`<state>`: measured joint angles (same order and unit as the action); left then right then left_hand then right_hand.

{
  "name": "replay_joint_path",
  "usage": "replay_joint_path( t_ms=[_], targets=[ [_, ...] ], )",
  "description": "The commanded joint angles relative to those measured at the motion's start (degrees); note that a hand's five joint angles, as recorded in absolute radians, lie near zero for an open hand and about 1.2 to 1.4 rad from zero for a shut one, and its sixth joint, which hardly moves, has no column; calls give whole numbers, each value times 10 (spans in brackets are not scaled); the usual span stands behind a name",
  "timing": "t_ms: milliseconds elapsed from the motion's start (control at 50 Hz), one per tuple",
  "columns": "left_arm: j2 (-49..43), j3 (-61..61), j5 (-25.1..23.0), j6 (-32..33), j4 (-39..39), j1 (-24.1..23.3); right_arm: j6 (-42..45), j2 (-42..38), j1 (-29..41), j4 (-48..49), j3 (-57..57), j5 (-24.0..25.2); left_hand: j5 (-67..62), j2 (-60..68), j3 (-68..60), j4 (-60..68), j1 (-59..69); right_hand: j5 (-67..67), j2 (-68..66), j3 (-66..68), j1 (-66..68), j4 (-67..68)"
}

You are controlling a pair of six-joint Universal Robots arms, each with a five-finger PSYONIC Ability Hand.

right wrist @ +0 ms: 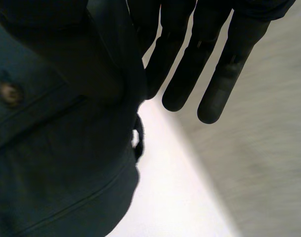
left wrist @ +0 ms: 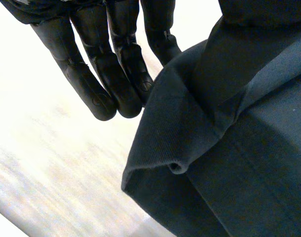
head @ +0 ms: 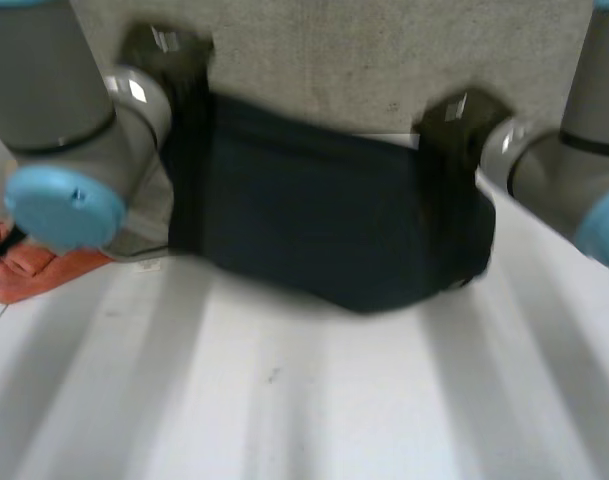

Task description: Fold the laundry.

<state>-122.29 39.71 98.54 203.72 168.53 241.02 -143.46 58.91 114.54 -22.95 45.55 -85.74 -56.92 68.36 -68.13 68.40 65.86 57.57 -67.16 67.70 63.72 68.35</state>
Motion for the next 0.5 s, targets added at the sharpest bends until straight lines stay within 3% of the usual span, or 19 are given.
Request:
replay_joint_path(
  t_ms=[20,100,200,380,500],
  targets=[
    [44,-61,3,-11,247,24,-174,50,-24,347,-7,-42,-131,116,-119,116,141,124,-128,123,163,117],
    [64,-19,-3,-17,263,16,-191,87,-26,476,72,-32,-131,116,-119,116,141,124,-128,123,163,117],
    [80,68,-12,-32,258,25,-177,112,-27,492,165,9,-131,116,-119,116,141,124,-128,123,163,117],
    [79,292,-47,-51,258,25,-146,117,-31,318,342,64,-131,116,-119,116,141,124,-128,123,163,117],
    [62,434,-82,-34,257,6,-57,92,-34,230,460,81,-131,116,-119,116,141,124,-128,123,163,117]
  ],
)
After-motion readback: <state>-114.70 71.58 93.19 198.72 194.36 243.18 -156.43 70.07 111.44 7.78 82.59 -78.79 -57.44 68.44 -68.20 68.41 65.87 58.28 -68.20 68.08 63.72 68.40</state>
